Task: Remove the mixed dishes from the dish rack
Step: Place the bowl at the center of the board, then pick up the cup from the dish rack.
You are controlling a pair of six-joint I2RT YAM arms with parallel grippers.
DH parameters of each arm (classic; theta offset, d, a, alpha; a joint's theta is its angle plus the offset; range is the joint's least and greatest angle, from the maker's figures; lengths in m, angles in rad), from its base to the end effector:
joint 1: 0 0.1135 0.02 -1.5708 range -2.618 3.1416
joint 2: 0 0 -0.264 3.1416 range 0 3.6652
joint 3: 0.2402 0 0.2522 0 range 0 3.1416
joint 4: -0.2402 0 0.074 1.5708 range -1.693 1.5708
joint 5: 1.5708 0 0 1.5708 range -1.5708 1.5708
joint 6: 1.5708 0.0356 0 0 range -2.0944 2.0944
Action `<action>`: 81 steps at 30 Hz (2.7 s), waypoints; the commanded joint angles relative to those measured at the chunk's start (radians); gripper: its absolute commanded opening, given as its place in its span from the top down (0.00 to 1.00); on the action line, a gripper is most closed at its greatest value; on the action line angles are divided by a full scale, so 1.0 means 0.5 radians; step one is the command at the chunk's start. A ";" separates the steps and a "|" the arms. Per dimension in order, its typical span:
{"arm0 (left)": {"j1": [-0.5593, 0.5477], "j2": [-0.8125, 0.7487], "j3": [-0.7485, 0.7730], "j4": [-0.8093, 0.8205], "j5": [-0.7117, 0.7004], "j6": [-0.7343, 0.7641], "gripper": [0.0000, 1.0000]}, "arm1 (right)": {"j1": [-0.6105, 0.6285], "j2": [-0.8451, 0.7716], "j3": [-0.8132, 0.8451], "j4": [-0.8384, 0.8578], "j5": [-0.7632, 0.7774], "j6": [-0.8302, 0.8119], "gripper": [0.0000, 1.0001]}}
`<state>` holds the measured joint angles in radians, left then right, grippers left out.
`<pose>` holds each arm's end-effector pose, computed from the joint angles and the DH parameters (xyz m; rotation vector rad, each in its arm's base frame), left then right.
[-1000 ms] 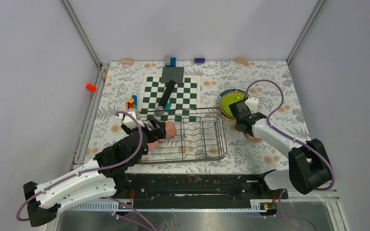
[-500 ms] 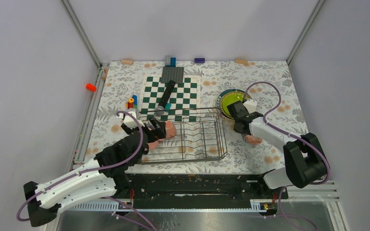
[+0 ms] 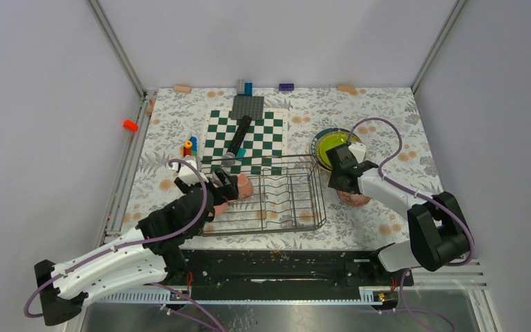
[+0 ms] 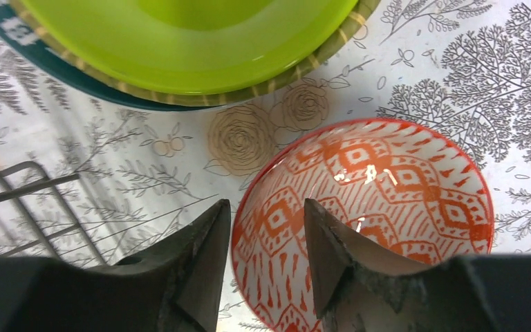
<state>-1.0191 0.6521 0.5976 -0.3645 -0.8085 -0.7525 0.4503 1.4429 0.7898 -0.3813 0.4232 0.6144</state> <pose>0.0995 -0.1126 0.2802 -0.2575 1.8590 -0.4199 0.2510 0.1051 0.1826 0.3479 2.4503 -0.1127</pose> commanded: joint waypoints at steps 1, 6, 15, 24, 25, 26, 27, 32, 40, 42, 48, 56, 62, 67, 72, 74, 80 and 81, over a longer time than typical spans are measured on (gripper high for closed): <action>0.009 0.026 0.046 0.031 0.001 -0.018 0.01 | -0.005 -0.151 0.027 0.073 -0.095 0.025 0.46; 0.011 0.049 0.059 0.024 0.040 -0.010 0.01 | -0.004 -0.317 -0.008 0.084 -0.103 0.026 0.38; 0.098 0.211 0.170 0.034 0.340 0.133 0.01 | -0.005 -0.783 -0.112 -0.005 0.272 0.069 0.01; 0.306 0.698 0.474 0.022 0.866 0.501 0.01 | -0.005 -1.302 -0.409 0.093 0.459 0.109 0.00; 0.335 0.753 0.511 -0.009 0.914 0.519 0.01 | -0.005 -1.347 -0.433 0.126 0.434 0.090 0.01; 0.363 0.799 0.543 -0.039 0.937 0.529 0.01 | -0.005 -1.372 -0.451 0.148 0.413 0.080 0.00; 0.382 0.835 0.564 -0.055 0.954 0.545 0.01 | -0.005 -1.394 -0.460 0.159 0.402 0.071 0.00; 0.509 0.984 0.590 -0.056 1.115 0.599 0.01 | -0.005 -1.428 -0.484 0.203 0.353 0.026 0.00; 0.603 1.151 0.622 -0.096 1.211 0.584 0.01 | -0.005 -1.451 -0.500 0.254 0.287 -0.006 0.00; 0.603 1.169 0.614 -0.096 1.209 0.590 0.01 | -0.005 -1.455 -0.505 0.263 0.283 -0.007 0.00; 0.606 1.242 0.621 -0.107 1.186 0.620 0.03 | -0.005 -1.449 -0.510 0.290 0.273 -0.018 0.01; 0.607 1.374 0.691 -0.137 1.182 0.658 0.11 | -0.005 -1.451 -0.514 0.305 0.269 -0.035 0.00; 0.607 1.485 0.737 -0.192 1.192 0.649 0.20 | -0.005 -1.473 -0.527 0.308 0.301 -0.038 0.00; 0.607 1.515 0.740 -0.211 1.234 0.641 0.31 | -0.005 -1.478 -0.534 0.307 0.301 -0.033 0.01; 0.606 1.501 0.705 -0.222 1.237 0.622 0.41 | -0.005 -1.472 -0.539 0.317 0.300 -0.029 0.00; 0.606 1.490 0.698 -0.214 1.237 0.618 0.47 | -0.005 -1.462 -0.539 0.323 0.295 -0.029 0.01; 0.606 1.436 0.715 -0.187 1.256 0.610 0.67 | -0.005 -1.470 -0.544 0.324 0.261 -0.026 0.00; 0.606 1.424 0.716 -0.175 1.263 0.609 0.72 | -0.005 -1.476 -0.543 0.323 0.259 -0.028 0.00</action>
<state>-0.7197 1.4078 0.9295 -0.4793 -0.2081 -0.4381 0.4496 0.7151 0.5220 -0.2504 0.5552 0.6033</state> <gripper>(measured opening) 0.625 0.993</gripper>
